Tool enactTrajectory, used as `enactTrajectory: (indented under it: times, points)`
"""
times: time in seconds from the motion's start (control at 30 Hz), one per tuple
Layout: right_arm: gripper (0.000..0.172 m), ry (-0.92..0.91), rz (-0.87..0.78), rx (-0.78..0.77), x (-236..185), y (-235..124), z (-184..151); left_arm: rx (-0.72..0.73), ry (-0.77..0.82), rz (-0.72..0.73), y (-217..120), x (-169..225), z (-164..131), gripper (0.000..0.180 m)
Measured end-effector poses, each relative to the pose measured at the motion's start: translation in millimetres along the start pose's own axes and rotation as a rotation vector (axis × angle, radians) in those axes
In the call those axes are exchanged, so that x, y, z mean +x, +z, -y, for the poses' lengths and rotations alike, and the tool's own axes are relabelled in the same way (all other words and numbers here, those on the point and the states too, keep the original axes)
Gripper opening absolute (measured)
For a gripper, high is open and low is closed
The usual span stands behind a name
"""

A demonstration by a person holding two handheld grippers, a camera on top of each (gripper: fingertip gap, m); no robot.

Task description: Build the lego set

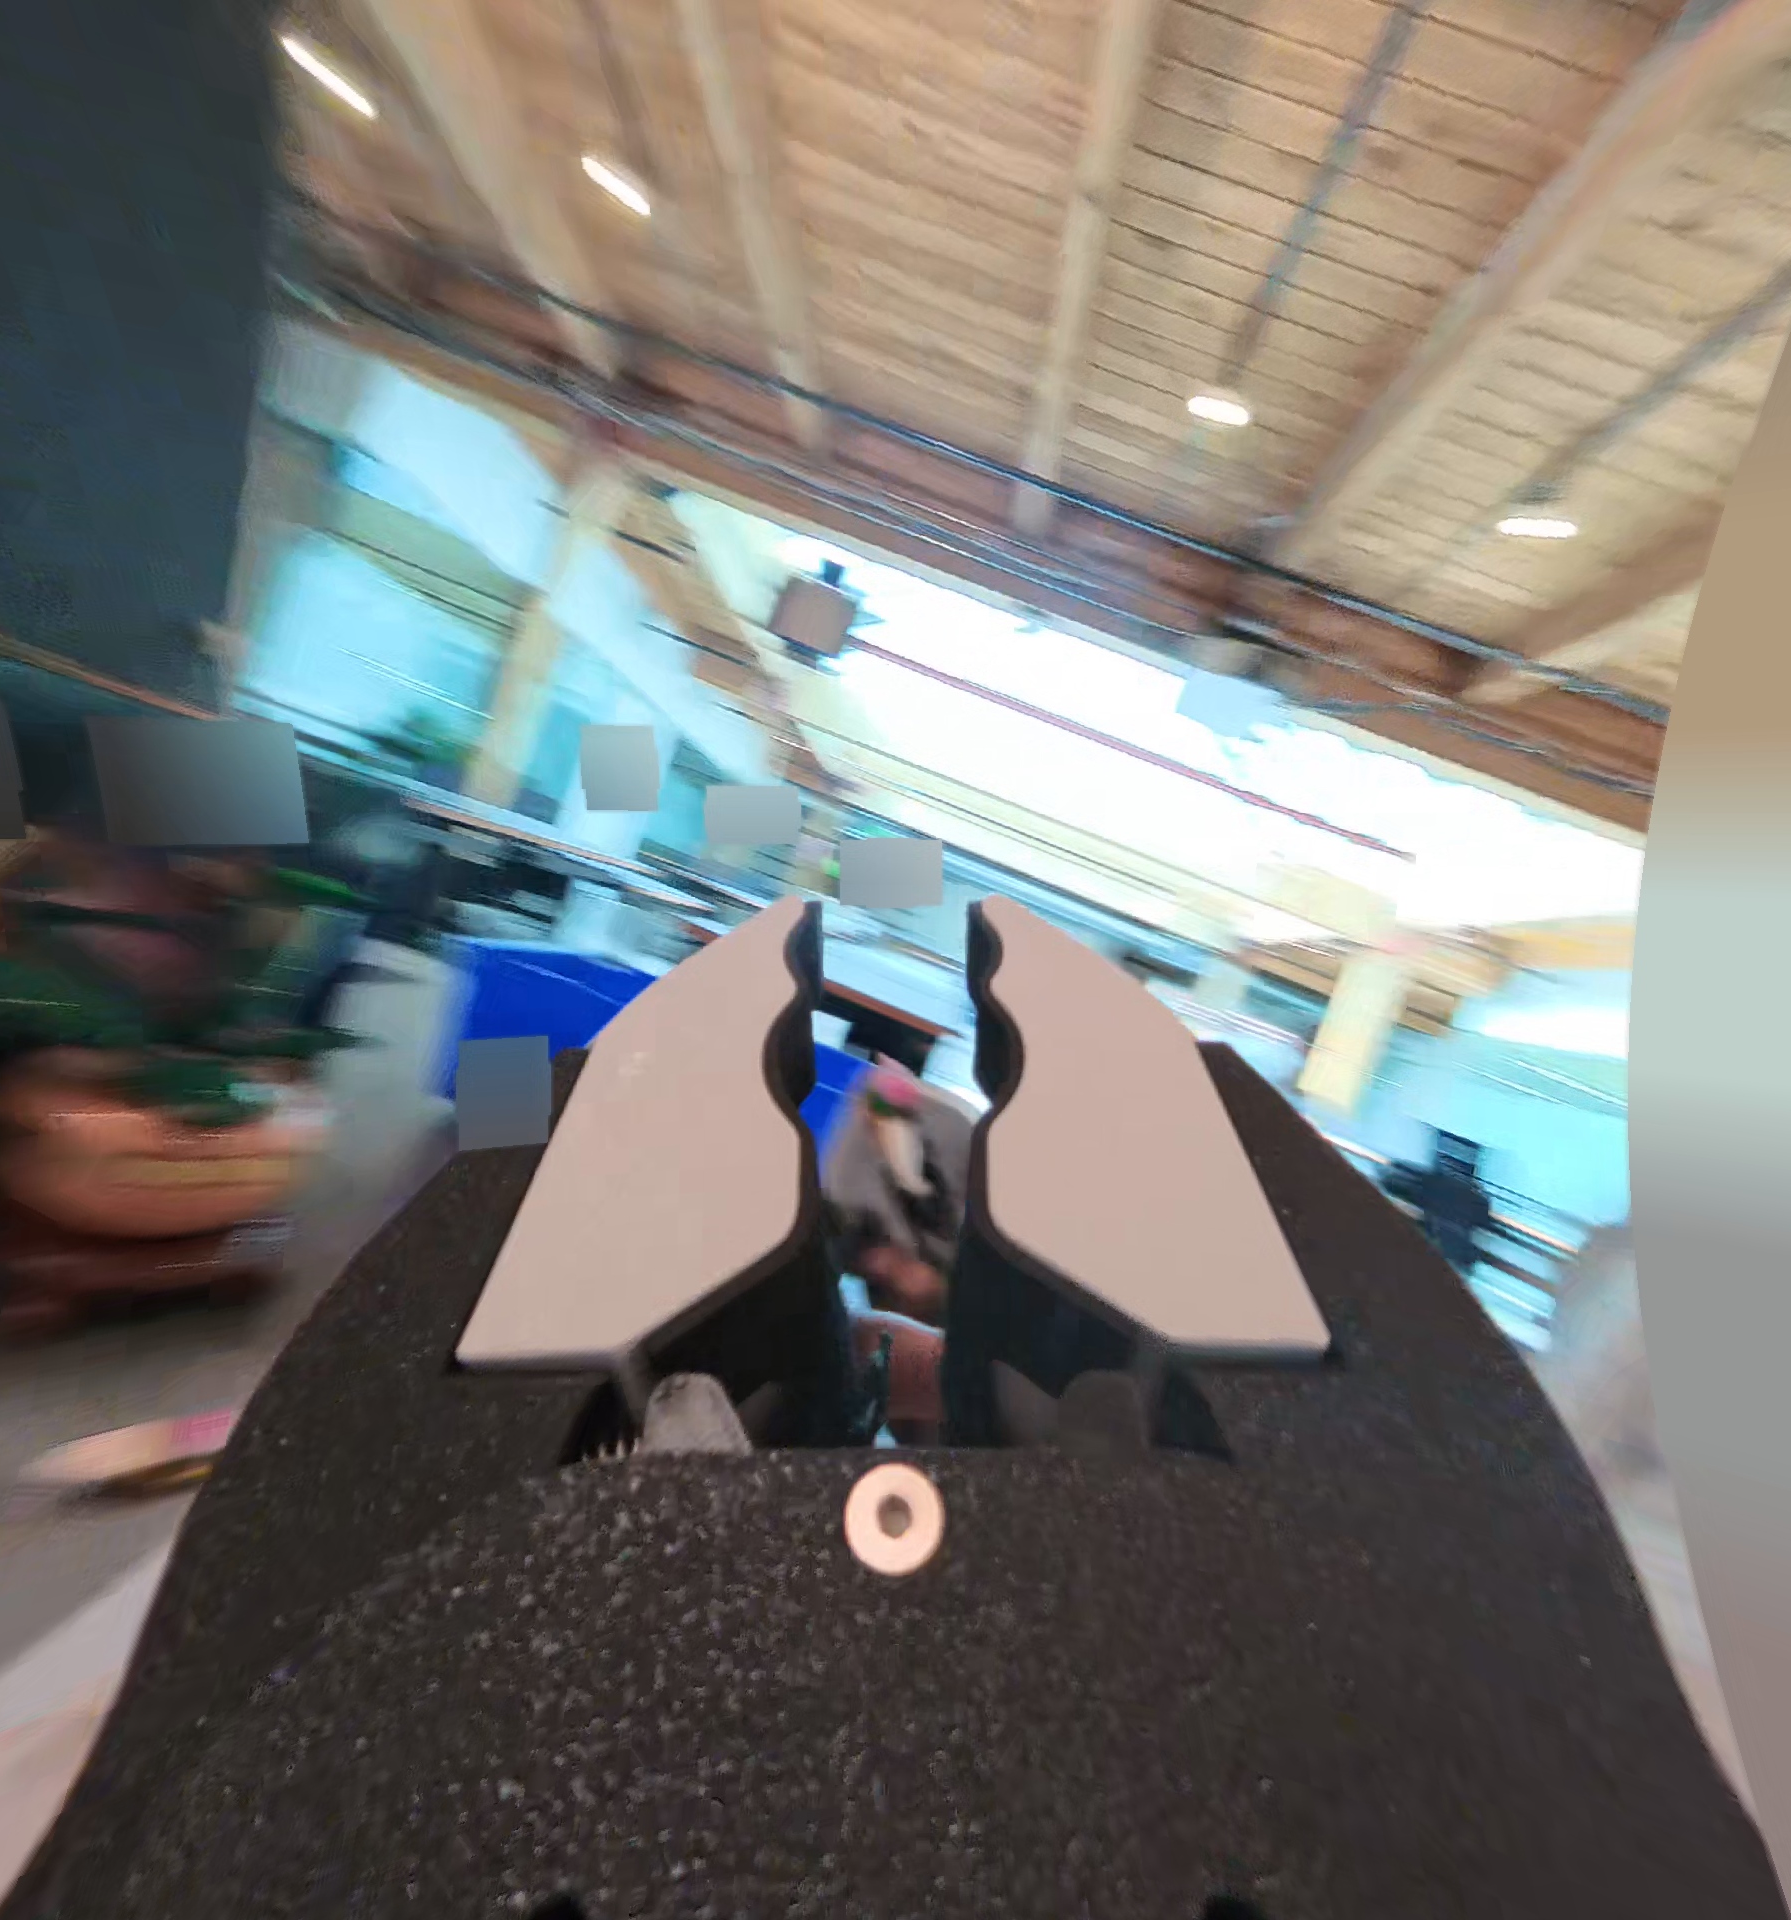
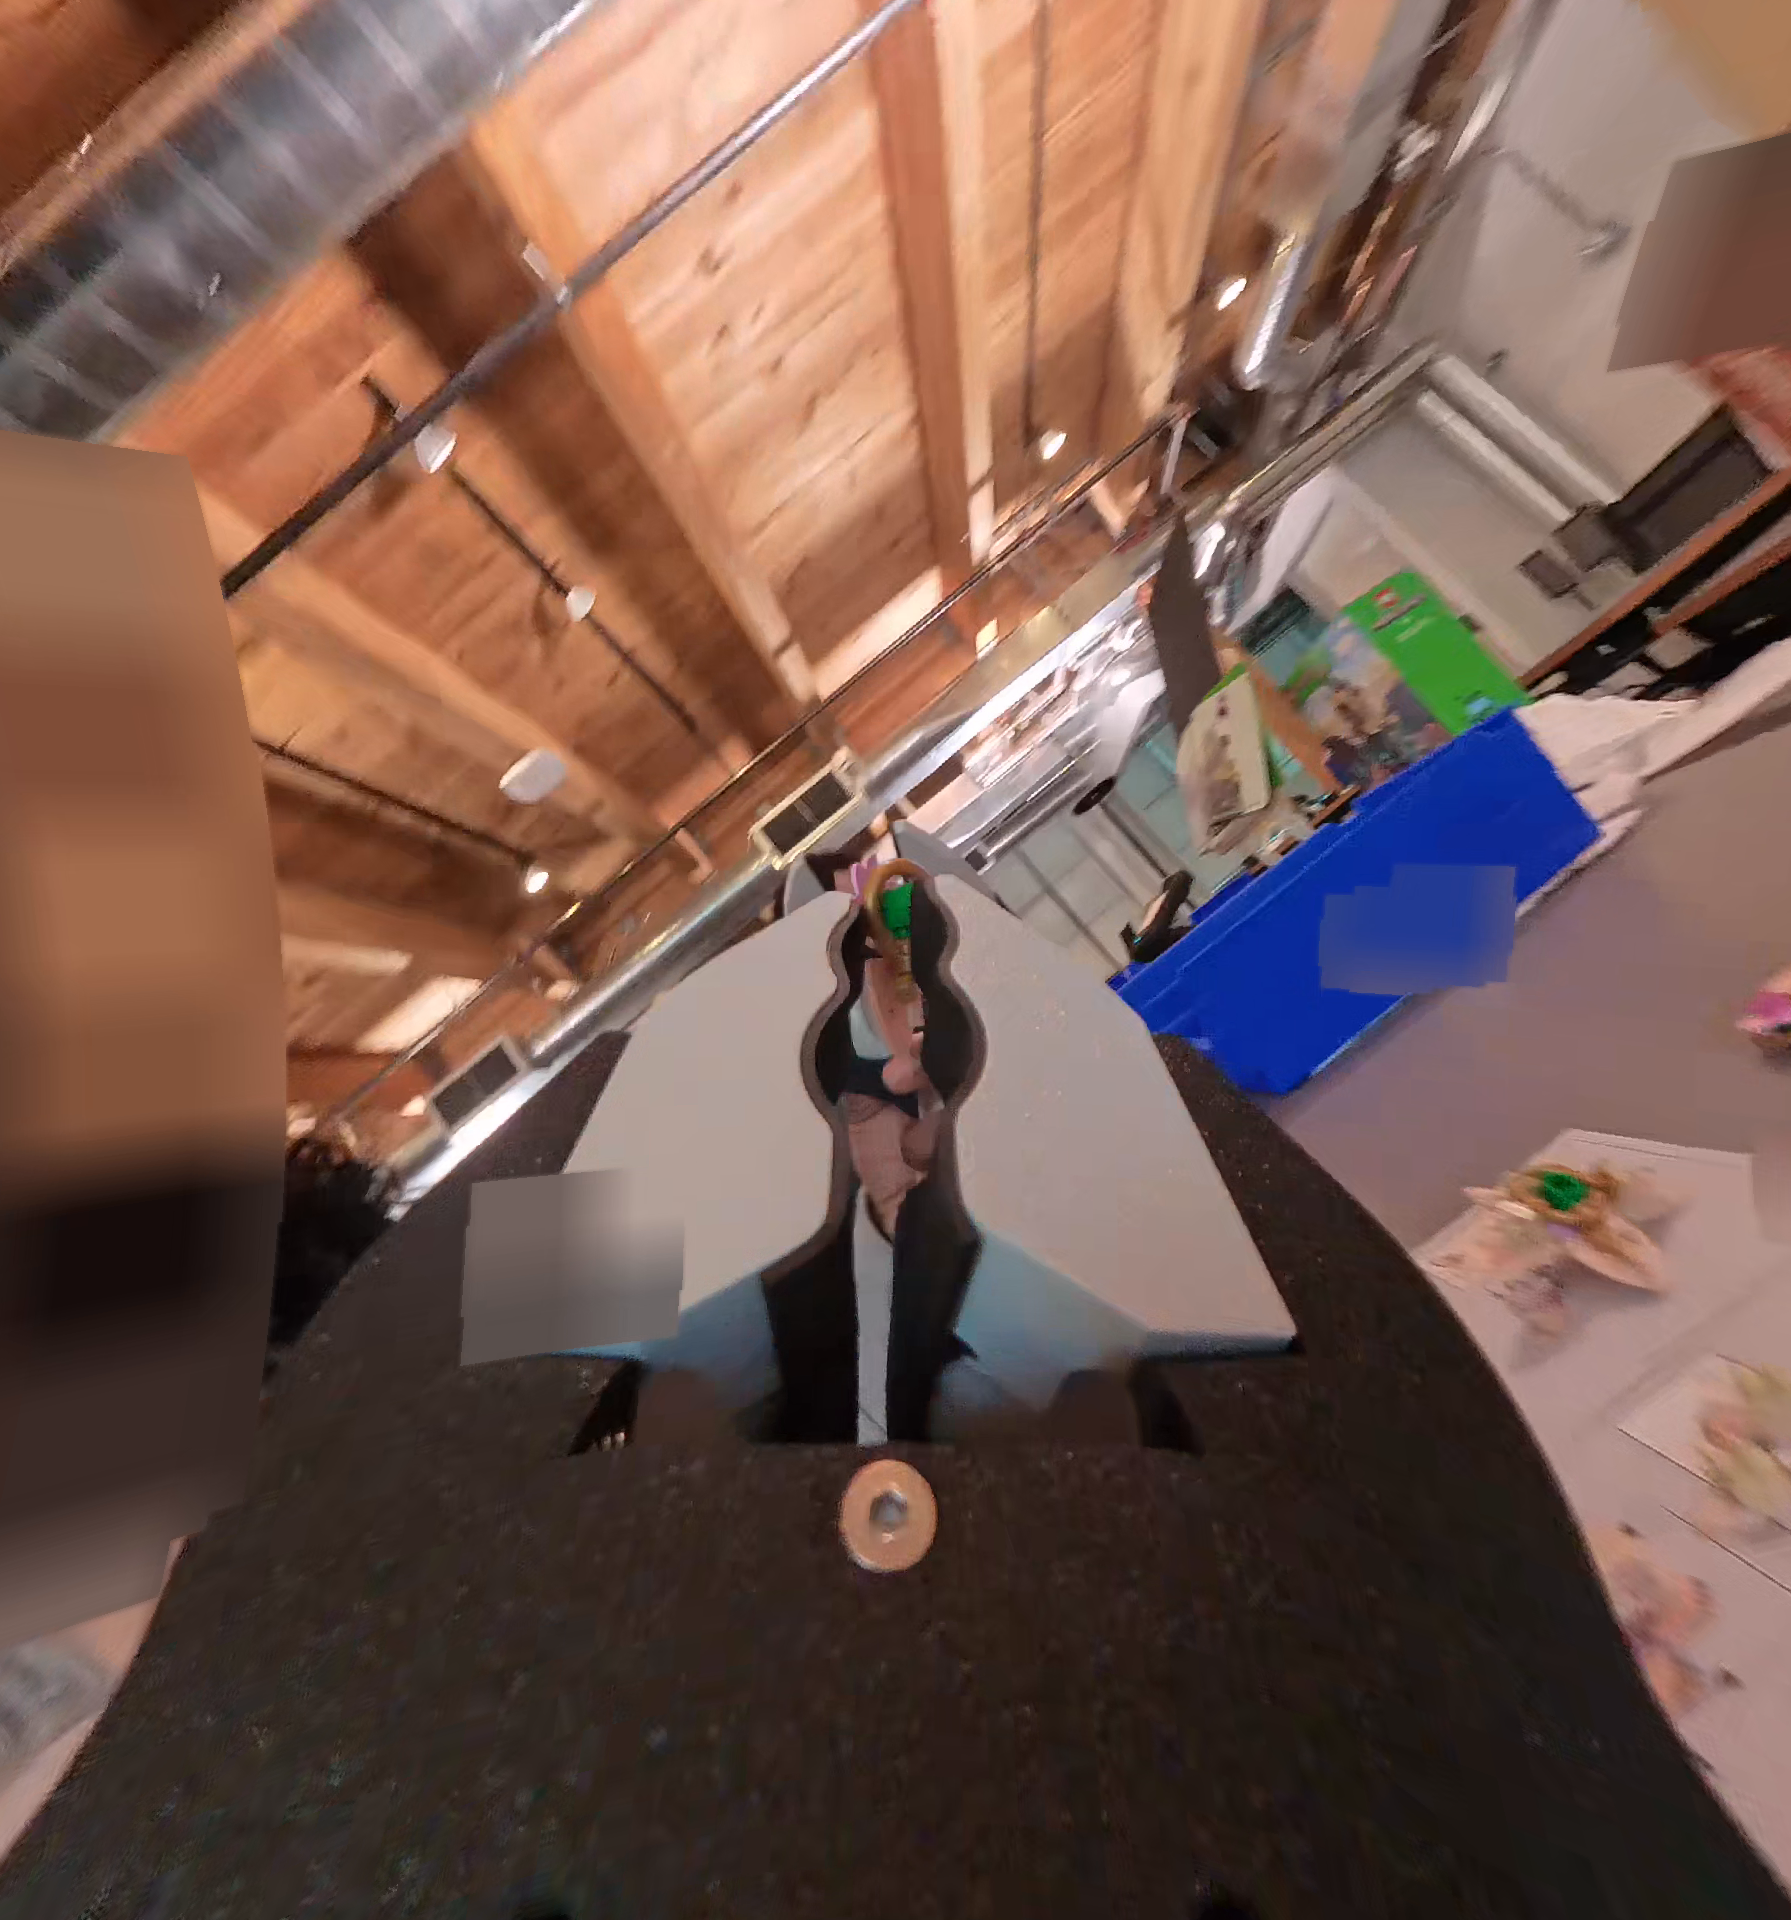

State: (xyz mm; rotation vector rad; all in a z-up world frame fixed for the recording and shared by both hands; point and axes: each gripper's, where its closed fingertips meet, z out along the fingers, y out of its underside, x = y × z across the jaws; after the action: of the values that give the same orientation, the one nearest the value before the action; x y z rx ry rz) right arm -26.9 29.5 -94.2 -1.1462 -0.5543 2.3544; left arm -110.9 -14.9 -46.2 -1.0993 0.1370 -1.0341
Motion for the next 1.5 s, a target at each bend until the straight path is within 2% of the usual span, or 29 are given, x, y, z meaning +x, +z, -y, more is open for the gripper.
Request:
enactTrajectory:
  times: [0.03,0.13,0.23,0.3,0.4,0.47,0.5,0.53,0.57,0.6,0.63,0.67,0.73,0.8,0.83,0.9,0.97,1.0,1.03,1.1,1.17,1.27,1.33,1.4,1.5]
  points:
    - [0.007,0.009,-0.023,0.028,7,-5,4,0.055,0.073,0.142,-14,-17,19,0.028]
    - [0.007,0.038,-0.081,0.091,26,-16,12,0.221,0.338,0.53,-75,-43,84,0.031]
    - [0.007,-0.025,-0.159,0.03,44,-22,2,0.327,0.627,0.748,-127,-17,142,0.031]
    - [0.007,-0.039,-0.186,0.021,51,-22,-1,0.429,0.733,0.819,-154,12,170,0.03]
    - [0.024,-0.061,-0.246,-0.047,57,-19,-9,0.599,0.752,0.823,-179,50,194,0.029]
    - [0.035,-0.086,-0.328,-0.126,64,-18,-17,0.594,0.754,0.793,-178,63,197,0.028]
    - [0.041,-0.109,-0.418,-0.196,74,-20,-23,0.547,0.751,0.78,-173,64,195,0.029]
    - [0.085,-0.183,-0.54,-0.31,85,-24,-29,0.476,0.741,0.777,-167,63,191,0.038]
    - [0.118,-0.345,-0.658,-0.432,93,-29,-28,0.393,0.728,0.789,-159,59,185,0.064]
    - [0.145,-0.555,-0.739,-0.49,88,-28,-16,0.304,0.723,0.817,-153,54,180,0.098]
    - [0.145,-0.767,-0.723,-0.476,65,-15,-2,0.233,0.732,0.86,-149,50,175,0.125]
    - [0.145,-0.932,-0.646,-0.373,31,4,12,0.194,0.765,0.892,-145,49,173,0.144]
    - [0.143,-1.086,-0.471,-0.119,-31,28,32,0.155,0.84,0.929,-139,51,171,0.145]
    - [0.126,-1.098,-0.412,-0.061,-49,31,36,0.128,0.896,0.87,-127,59,165,0.131]
    - [0.11,-1.123,-0.401,-0.092,-47,28,32,0.101,0.923,0.828,-120,63,159,0.118]
    - [0.066,-1.24,-0.409,-0.195,-30,14,20,0.078,0.969,0.784,-111,68,152,0.097]
    - [0.052,-1.306,-0.506,-0.27,-3,-7,16,0.062,0.959,0.78,-106,63,146,0.076]
    - [0.04,-1.31,-0.539,-0.326,9,-18,12,0.027,0.94,0.767,-102,57,140,0.071]
    - [0.036,-1.305,-0.568,-0.372,19,-26,10,-0.018,0.915,0.755,-98,49,131,0.068]
    - [0.037,-1.318,-0.604,-0.455,35,-41,6,-0.112,0.873,0.76,-94,30,114,0.066]
    - [0.046,-1.324,-0.643,-0.497,48,-51,6,-0.235,0.841,0.788,-95,6,93,0.063]
    - [0.057,-1.353,-0.62,-0.432,55,-53,10,-0.376,0.837,0.832,-104,-27,67,0.056]
    - [0.065,-1.444,-0.58,-0.368,56,-52,14,-0.379,0.86,0.866,-109,-45,64,0.045]
    - [0.063,-1.522,-0.599,-0.355,60,-54,21,-0.331,0.86,0.862,-107,-60,62,0.035]
    - [0.053,-1.5,-0.58,-0.309,61,-53,30,-0.2,0.815,0.867,-108,-85,53,0.018]
